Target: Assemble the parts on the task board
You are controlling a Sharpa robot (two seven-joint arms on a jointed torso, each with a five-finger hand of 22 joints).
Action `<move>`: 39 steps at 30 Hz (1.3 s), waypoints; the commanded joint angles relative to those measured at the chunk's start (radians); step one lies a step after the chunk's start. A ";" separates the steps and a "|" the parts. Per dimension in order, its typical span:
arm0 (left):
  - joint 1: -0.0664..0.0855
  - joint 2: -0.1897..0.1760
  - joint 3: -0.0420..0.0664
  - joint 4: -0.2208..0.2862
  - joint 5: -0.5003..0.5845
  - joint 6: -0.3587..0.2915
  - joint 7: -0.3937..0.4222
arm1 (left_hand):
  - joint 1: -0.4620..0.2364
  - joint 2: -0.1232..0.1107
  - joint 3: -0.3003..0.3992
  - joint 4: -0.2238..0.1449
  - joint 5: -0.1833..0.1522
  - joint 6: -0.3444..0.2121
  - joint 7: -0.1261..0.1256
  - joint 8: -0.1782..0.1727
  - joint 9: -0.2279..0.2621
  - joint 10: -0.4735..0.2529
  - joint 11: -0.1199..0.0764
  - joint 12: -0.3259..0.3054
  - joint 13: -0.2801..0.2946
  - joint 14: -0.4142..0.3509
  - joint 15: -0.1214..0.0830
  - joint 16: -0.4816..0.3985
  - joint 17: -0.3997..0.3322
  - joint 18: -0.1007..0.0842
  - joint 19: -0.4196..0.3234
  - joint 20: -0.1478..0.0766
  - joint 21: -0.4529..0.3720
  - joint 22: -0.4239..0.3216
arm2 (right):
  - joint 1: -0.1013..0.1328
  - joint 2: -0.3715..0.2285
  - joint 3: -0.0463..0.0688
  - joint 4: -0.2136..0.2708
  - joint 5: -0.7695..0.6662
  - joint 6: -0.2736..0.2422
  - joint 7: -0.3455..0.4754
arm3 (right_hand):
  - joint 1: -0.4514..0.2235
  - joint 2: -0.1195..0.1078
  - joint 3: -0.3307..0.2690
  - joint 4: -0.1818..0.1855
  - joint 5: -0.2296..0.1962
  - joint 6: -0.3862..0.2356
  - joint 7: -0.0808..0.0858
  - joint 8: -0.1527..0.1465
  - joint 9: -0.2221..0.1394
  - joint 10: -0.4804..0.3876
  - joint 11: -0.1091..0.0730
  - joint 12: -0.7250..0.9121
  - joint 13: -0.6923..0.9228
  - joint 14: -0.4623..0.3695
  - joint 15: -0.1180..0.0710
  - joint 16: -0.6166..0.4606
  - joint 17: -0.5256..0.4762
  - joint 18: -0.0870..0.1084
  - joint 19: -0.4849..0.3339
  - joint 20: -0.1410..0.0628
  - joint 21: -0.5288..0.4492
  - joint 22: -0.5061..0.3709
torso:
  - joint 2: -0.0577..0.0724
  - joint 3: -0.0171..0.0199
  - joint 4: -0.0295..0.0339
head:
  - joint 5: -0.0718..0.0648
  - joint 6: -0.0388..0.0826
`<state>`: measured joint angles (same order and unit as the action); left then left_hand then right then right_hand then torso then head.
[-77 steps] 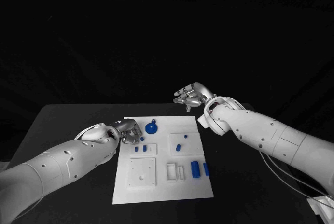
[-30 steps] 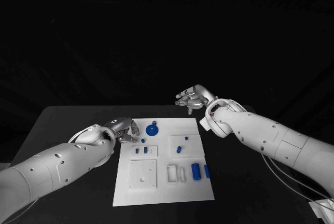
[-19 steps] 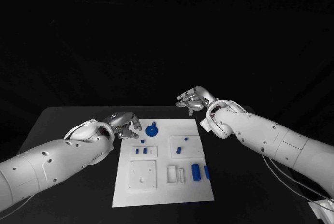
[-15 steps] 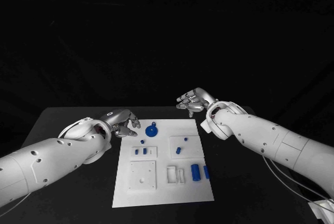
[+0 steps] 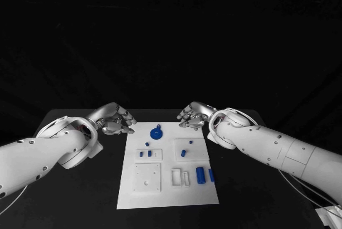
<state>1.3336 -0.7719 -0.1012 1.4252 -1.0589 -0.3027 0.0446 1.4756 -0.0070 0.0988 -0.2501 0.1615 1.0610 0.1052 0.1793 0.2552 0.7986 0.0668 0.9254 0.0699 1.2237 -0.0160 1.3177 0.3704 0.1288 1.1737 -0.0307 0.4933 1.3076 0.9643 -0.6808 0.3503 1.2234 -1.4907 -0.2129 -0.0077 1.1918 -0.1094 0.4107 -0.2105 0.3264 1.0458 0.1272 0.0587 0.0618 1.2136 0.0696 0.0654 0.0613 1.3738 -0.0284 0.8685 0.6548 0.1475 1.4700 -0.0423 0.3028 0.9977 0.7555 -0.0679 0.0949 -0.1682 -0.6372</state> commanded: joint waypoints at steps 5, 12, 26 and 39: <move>0.004 -0.042 0.002 0.049 0.351 -0.017 0.098 | -0.011 0.019 0.016 -0.020 0.035 0.016 0.002 -0.010 -0.055 0.062 -0.007 -0.072 -0.003 0.013 -0.007 -0.039 -0.014 -0.003 -0.006 -0.014 0.000 0.021 | -0.024 -0.004 -0.009 0.026 -0.373 0.138 -0.086 | 0.008 -0.015 0.018 -0.010 -0.052 0.013 -0.002 0.004 0.001 0.000 0.001 -0.004 -0.001 0.003 0.001 0.004 0.002 0.014 0.030 -0.006 0.007 0.004 | -0.013 -0.0112 0.0076 | 0.005 -0.007; 0.005 -0.077 0.001 0.071 0.466 -0.017 0.110 | -0.021 0.025 0.013 -0.018 0.034 0.025 0.000 -0.004 -0.086 0.092 -0.011 -0.107 -0.001 0.018 -0.010 -0.050 -0.008 -0.008 -0.005 -0.016 -0.004 0.017 | -0.038 -0.003 -0.026 0.028 -0.460 0.192 -0.139 | 0.007 -0.027 0.011 -0.006 -0.093 0.012 -0.005 0.004 0.002 -0.004 0.001 -0.003 -0.001 0.003 0.002 0.003 0.001 0.006 0.031 -0.006 0.004 0.001 | -0.011 -0.0090 0.0087 | 0.020 -0.008; 0.005 -0.097 0.000 0.081 0.508 0.004 0.115 | -0.021 0.024 0.001 -0.017 0.035 0.022 0.000 0.008 -0.095 0.111 -0.011 -0.149 -0.001 0.022 -0.011 -0.060 -0.001 -0.012 0.002 -0.018 -0.019 0.018 | -0.062 -0.007 -0.033 0.045 -0.512 0.114 -0.210 | 0.009 -0.055 -0.023 -0.038 0.018 0.088 -0.023 0.005 0.048 0.040 -0.014 0.000 0.008 -0.001 -0.004 0.016 0.017 0.013 0.029 -0.013 0.029 0.027 | -0.008 -0.0045 0.0037 | 0.038 -0.010; 0.005 -0.094 0.000 0.080 0.511 0.021 0.113 | -0.021 0.026 -0.002 -0.016 0.035 0.014 0.001 0.013 -0.096 0.113 -0.011 -0.155 0.000 0.022 -0.010 -0.061 0.002 -0.013 0.003 -0.018 -0.023 0.019 | -0.078 0.017 -0.033 -0.013 -0.548 0.051 -0.214 | 0.006 -0.068 0.052 -0.052 -0.011 0.050 -0.011 0.005 0.048 -0.003 0.000 -0.001 0.004 0.004 0.002 0.020 0.026 0.022 0.030 -0.006 0.037 0.049 | -0.008 -0.0042 0.0060 | 0.037 -0.015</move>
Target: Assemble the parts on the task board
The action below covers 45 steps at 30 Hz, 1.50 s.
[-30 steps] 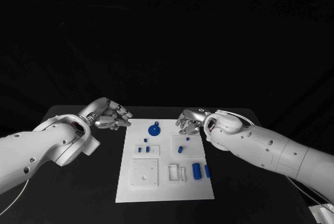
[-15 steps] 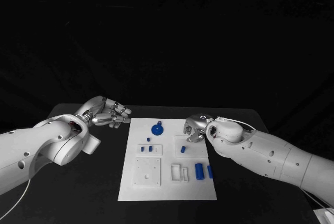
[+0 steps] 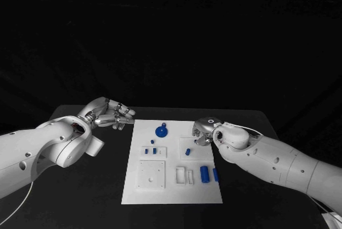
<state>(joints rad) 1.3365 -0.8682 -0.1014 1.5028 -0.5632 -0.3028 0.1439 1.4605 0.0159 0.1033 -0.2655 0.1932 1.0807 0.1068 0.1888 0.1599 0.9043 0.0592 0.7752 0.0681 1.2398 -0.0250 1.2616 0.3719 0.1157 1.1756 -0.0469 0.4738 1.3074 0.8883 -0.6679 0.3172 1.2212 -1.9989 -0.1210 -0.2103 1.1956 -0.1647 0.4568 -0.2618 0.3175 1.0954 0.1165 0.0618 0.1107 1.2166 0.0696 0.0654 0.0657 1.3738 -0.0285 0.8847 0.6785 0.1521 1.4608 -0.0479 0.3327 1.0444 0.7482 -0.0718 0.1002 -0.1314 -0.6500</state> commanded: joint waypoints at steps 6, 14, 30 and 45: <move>0.002 0.003 0.001 0.002 0.014 0.027 0.011 | -0.005 0.003 -0.007 0.000 0.004 -0.005 0.000 0.004 -0.001 0.007 -0.003 -0.005 0.002 0.006 -0.001 -0.005 0.001 0.000 0.001 -0.002 -0.003 0.019 | -0.006 0.020 0.000 -0.035 -0.041 -0.060 -0.001 | 0.004 -0.013 0.019 0.001 -0.008 0.005 -0.002 0.002 0.000 -0.002 -0.001 0.000 0.000 0.005 0.003 0.008 0.005 0.019 0.039 0.000 0.011 0.011 | 0.000 0.0000 0.0009 | 0.002 -0.006; 0.002 0.005 0.001 0.005 0.008 0.034 0.007 | -0.005 0.005 -0.008 0.000 0.003 -0.008 0.000 0.006 -0.001 0.006 -0.003 -0.006 0.002 0.007 -0.001 -0.005 0.003 0.000 0.002 -0.002 -0.005 0.019 | -0.007 0.034 0.000 -0.054 -0.036 -0.057 0.008 | 0.007 -0.009 0.027 0.005 -0.022 0.015 -0.005 0.002 -0.001 -0.010 0.000 0.004 0.001 0.005 0.003 0.011 0.008 0.018 0.038 0.000 0.015 0.019 | 0.002 -0.0013 0.0028 | 0.004 -0.010; 0.002 -0.001 0.001 0.017 0.001 0.041 0.003 | -0.003 0.005 -0.009 0.000 0.003 -0.009 0.000 0.009 -0.002 0.005 -0.002 -0.006 0.002 0.008 -0.001 -0.004 0.005 0.000 0.003 -0.002 -0.006 0.020 | -0.010 0.052 0.000 -0.088 -0.029 -0.023 0.018 | 0.005 0.000 0.025 0.011 -0.026 0.039 -0.011 0.002 -0.005 0.000 -0.005 0.008 0.001 0.004 -0.001 0.011 0.009 0.016 0.038 -0.004 0.014 0.025 | 0.005 -0.0007 0.0037 | 0.001 -0.016; 0.002 -0.002 0.001 0.019 -0.004 0.045 0.001 | -0.002 0.005 -0.010 -0.001 0.003 -0.010 0.000 0.011 -0.002 0.003 -0.002 -0.007 0.002 0.008 -0.001 -0.005 0.007 0.001 0.003 -0.002 -0.006 0.020 | -0.022 0.059 -0.001 -0.100 -0.023 -0.023 0.024 | 0.014 0.013 0.013 0.010 -0.028 0.072 -0.020 0.002 0.011 0.017 -0.012 0.007 0.001 0.004 -0.006 0.009 0.010 0.013 0.038 -0.009 0.009 0.030 | 0.005 -0.0009 0.0040 | 0.002 -0.021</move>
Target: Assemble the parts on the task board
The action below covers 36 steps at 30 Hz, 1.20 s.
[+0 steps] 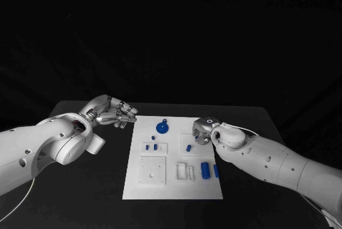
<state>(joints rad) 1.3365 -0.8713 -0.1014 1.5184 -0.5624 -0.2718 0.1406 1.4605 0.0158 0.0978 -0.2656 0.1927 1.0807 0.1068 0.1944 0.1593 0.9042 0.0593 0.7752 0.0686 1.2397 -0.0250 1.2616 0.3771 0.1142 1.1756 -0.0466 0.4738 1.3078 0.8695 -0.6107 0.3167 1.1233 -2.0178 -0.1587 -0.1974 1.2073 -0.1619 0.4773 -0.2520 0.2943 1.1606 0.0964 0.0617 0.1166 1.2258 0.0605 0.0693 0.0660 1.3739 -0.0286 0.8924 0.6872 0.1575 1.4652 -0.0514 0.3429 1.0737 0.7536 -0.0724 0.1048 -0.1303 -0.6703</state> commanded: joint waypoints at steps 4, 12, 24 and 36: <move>0.002 0.001 0.001 0.002 -0.006 0.016 0.004 | -0.002 0.005 -0.005 0.000 0.003 -0.010 0.000 0.006 -0.001 0.003 -0.002 -0.007 0.002 0.008 -0.001 -0.005 0.002 0.002 0.003 -0.002 -0.006 0.020 | -0.006 0.003 0.000 -0.005 -0.002 0.014 0.014 | 0.005 0.017 -0.006 0.000 -0.006 0.016 -0.002 0.004 0.013 0.010 -0.004 0.003 0.001 0.004 -0.007 0.000 0.002 0.006 0.034 -0.006 -0.003 0.002 | 0.000 -0.0003 -0.0008 | 0.001 -0.001; 0.002 0.001 0.001 0.003 -0.007 0.019 0.001 | -0.003 0.006 -0.006 0.000 0.003 -0.011 0.000 0.007 -0.001 0.001 -0.001 -0.006 0.002 0.008 0.000 -0.006 0.002 0.003 0.003 -0.002 -0.006 0.019 | -0.009 0.006 0.000 -0.014 -0.004 0.006 0.016 | 0.003 0.024 0.014 0.004 -0.015 0.017 -0.002 0.002 0.017 0.003 -0.002 0.000 0.000 0.003 -0.006 -0.002 0.003 0.005 0.034 -0.007 -0.005 0.007 | 0.000 0.0001 0.0002 | -0.001 -0.002; 0.002 0.000 0.001 0.004 -0.007 0.023 -0.001 | -0.004 0.007 -0.007 0.002 0.003 -0.014 0.001 0.007 -0.002 -0.001 -0.001 -0.006 0.002 0.008 0.000 -0.006 0.003 0.003 0.004 -0.001 -0.007 0.019 | -0.014 0.009 0.000 -0.018 -0.004 0.002 0.023 | 0.010 0.051 0.042 0.014 -0.039 0.044 -0.006 0.003 0.019 0.019 -0.008 0.002 0.000 0.002 -0.012 -0.002 0.006 0.004 0.034 -0.011 -0.007 0.012 | 0.000 0.0002 -0.0009 | -0.001 -0.004; 0.002 -0.002 0.001 0.005 -0.009 0.024 -0.002 | -0.004 0.007 -0.007 0.002 0.003 -0.014 0.001 0.007 -0.002 -0.001 -0.001 -0.005 0.002 0.009 0.000 -0.006 0.003 0.003 0.004 -0.001 -0.008 0.019 | -0.021 0.009 0.000 -0.014 -0.013 -0.015 0.014 | 0.035 0.088 0.095 0.008 -0.100 0.081 -0.011 0.003 0.018 0.065 -0.021 0.000 0.000 0.003 -0.023 -0.004 0.008 -0.007 0.034 -0.021 -0.006 0.021 | 0.001 -0.0002 -0.0007 | -0.003 -0.006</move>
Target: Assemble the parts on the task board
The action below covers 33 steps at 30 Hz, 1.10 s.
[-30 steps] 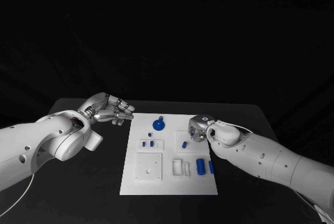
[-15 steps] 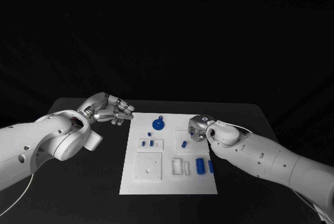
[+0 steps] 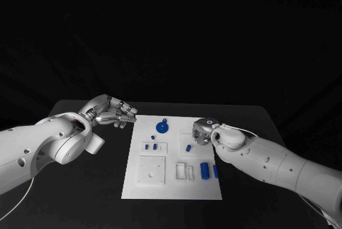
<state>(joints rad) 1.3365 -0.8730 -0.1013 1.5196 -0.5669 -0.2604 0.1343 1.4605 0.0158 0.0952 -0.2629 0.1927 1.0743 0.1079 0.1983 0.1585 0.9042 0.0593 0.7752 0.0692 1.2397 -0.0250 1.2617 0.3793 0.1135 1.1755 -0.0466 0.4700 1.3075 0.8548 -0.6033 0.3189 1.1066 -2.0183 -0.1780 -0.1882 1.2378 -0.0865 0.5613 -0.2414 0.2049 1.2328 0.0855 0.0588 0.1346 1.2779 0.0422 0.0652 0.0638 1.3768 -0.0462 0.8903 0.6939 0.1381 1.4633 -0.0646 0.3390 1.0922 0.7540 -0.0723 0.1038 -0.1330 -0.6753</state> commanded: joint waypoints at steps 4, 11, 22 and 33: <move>0.002 -0.001 0.001 0.003 -0.005 0.013 0.004 | -0.004 0.007 -0.004 -0.001 0.003 -0.008 0.000 0.003 -0.001 -0.001 -0.001 -0.005 0.001 0.009 0.000 -0.006 0.001 0.003 0.004 -0.001 -0.004 0.019 | -0.008 0.001 -0.003 0.006 -0.024 -0.007 -0.004 | 0.020 0.021 0.041 -0.016 -0.100 0.023 -0.004 0.005 0.000 0.033 -0.008 0.003 0.002 0.003 -0.010 -0.004 0.002 0.011 0.036 -0.014 0.001 0.010 | 0.000 -0.0003 0.0000 | -0.001 -0.001; 0.002 -0.002 0.001 0.003 -0.005 0.013 0.003 | -0.004 0.007 -0.004 -0.001 0.003 -0.008 0.000 0.003 -0.001 -0.001 -0.001 -0.005 0.001 0.009 0.000 -0.006 0.001 0.003 0.004 -0.001 -0.004 0.019 | -0.010 0.000 -0.003 0.010 -0.037 -0.034 -0.014 | 0.032 0.027 0.049 -0.023 -0.155 0.028 -0.005 0.005 -0.004 0.041 -0.010 0.002 0.002 0.007 -0.012 -0.007 0.004 0.011 0.036 -0.016 0.001 0.015 | 0.000 -0.0010 0.0005 | 0.000 -0.001; 0.002 -0.003 0.001 -0.004 -0.007 0.012 0.003 | -0.004 0.007 -0.004 -0.001 0.003 -0.008 0.000 0.003 -0.001 -0.001 -0.001 -0.005 0.001 0.009 0.000 -0.006 0.001 0.003 0.004 -0.001 -0.004 0.019 | -0.011 -0.004 -0.002 0.028 -0.043 -0.104 -0.010 | 0.044 0.031 0.034 -0.029 -0.157 0.035 -0.007 0.006 -0.019 0.047 -0.011 0.001 0.001 0.010 -0.015 -0.015 0.010 0.009 0.036 -0.020 -0.002 0.022 | 0.000 -0.0007 0.0001 | 0.003 0.001; 0.002 -0.004 0.001 -0.014 -0.008 0.014 0.002 | -0.001 0.007 -0.005 -0.001 0.003 -0.018 0.003 0.004 -0.003 -0.001 0.000 -0.006 0.001 0.009 0.001 -0.007 0.004 0.004 0.005 -0.001 -0.005 0.020 | -0.011 -0.020 0.011 0.072 -0.043 -0.161 -0.008 | 0.047 0.027 0.034 -0.028 -0.157 0.041 -0.008 0.006 -0.024 0.052 -0.013 0.001 0.001 0.015 -0.015 -0.020 0.016 0.011 0.037 -0.021 -0.001 0.029 | 0.000 -0.0001 -0.0027 | 0.011 0.009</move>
<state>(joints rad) 1.3367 -0.8781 -0.1013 1.5053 -0.5711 -0.2582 0.1318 1.4606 0.0158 0.0952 -0.2629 0.1927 1.0643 0.1122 0.1983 0.1559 0.9042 0.0594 0.7752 0.0690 1.2397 -0.0250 1.2577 0.3815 0.1131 1.1755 -0.0465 0.4700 1.3081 0.8436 -0.6208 0.3290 1.1737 -2.0457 -0.2938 -0.2018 1.2762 -0.0567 0.5990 -0.2719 0.0501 1.2674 0.0778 0.0629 0.1108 1.3016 0.0424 0.0640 0.0631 1.3878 -0.0568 0.8751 0.7096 0.1290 1.4647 -0.0804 0.3390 1.1207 0.7540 -0.0723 0.1022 -0.1243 -0.6691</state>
